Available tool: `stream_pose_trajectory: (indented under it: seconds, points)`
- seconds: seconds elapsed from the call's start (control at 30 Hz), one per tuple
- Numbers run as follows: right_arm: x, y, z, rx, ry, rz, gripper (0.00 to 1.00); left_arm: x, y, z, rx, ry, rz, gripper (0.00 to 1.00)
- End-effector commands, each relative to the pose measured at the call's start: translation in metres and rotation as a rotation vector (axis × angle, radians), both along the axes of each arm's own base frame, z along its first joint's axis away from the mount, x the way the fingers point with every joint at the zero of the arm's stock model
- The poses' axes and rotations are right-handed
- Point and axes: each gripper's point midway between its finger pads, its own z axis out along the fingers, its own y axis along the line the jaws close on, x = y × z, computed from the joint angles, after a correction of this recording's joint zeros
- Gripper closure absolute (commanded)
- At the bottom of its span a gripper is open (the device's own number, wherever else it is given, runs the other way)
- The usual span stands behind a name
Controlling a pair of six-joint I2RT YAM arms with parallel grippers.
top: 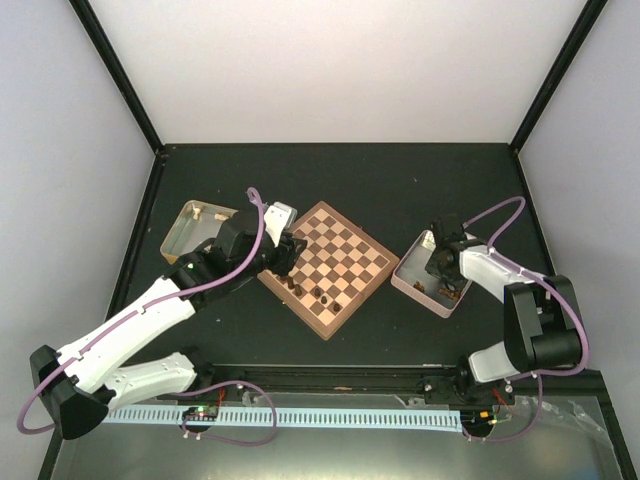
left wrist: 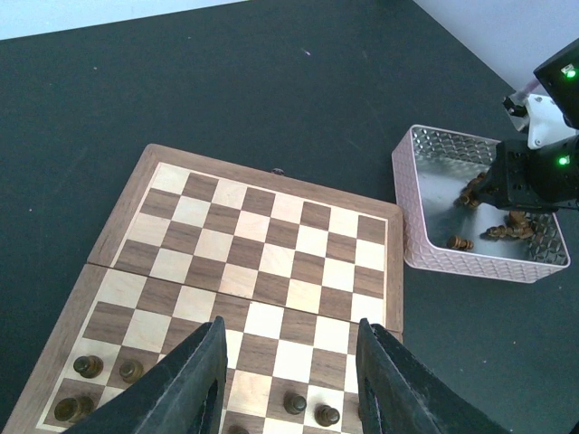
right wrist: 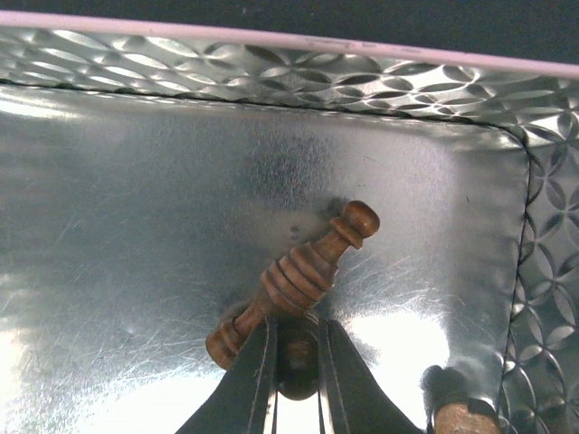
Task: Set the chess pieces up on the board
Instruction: Pick up the chess piece from the storage box, then place the chess piece on the chessboard.
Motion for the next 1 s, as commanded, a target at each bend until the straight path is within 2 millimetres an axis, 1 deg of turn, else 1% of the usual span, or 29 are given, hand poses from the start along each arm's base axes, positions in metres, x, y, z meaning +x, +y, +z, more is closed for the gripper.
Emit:
stream_pose_trajectory:
  seconds: [0.0, 0.17, 0.27, 0.33, 0.4, 0.43, 0.5, 0.53, 0.63, 0.73, 0.87, 0.97]
  points:
    - [0.004, 0.0, 0.02, 0.005, -0.044, 0.024, 0.98, 0.005, -0.001, 0.006, -0.009, -0.028, 0.006, 0.58]
    - [0.01, 0.021, 0.051, 0.109, -0.113, 0.107, 0.98, 0.006, 0.0, 0.008, -0.014, -0.03, 0.014, 0.58]
    - [0.013, 0.041, 0.066, 0.187, -0.146, 0.179, 0.98, 0.007, 0.001, 0.009, -0.016, -0.035, 0.023, 0.58]
    - [0.015, 0.058, 0.077, 0.233, -0.167, 0.24, 0.98, 0.008, 0.003, 0.011, -0.019, -0.04, 0.039, 0.58]
    - [0.018, 0.077, 0.09, 0.246, -0.185, 0.3, 0.98, 0.009, 0.007, 0.012, -0.02, -0.047, 0.062, 0.58]
    - [0.019, 0.09, 0.096, 0.25, -0.193, 0.337, 0.98, 0.01, 0.01, 0.014, -0.021, -0.052, 0.08, 0.58]
    - [0.022, 0.122, 0.108, 0.259, -0.202, 0.422, 0.98, 0.012, 0.017, 0.018, -0.026, -0.067, 0.12, 0.58]
    - [0.024, 0.142, 0.114, 0.262, -0.204, 0.471, 0.98, 0.013, 0.021, 0.02, -0.028, -0.077, 0.141, 0.58]
    - [0.026, 0.2, 0.109, 0.244, -0.148, 0.614, 0.98, 0.015, 0.035, 0.03, -0.046, -0.121, 0.202, 0.58]
    - [0.024, 0.248, 0.097, 0.219, -0.075, 0.749, 0.98, 0.013, 0.046, 0.039, -0.066, -0.165, 0.24, 0.58]
    - [0.01, 0.302, 0.079, 0.201, 0.017, 0.905, 0.98, 0.011, 0.06, 0.049, -0.093, -0.204, 0.29, 0.58]
    - [0.001, 0.333, 0.069, 0.181, 0.068, 0.98, 0.97, 0.01, 0.068, 0.053, -0.113, -0.227, 0.318, 0.57]
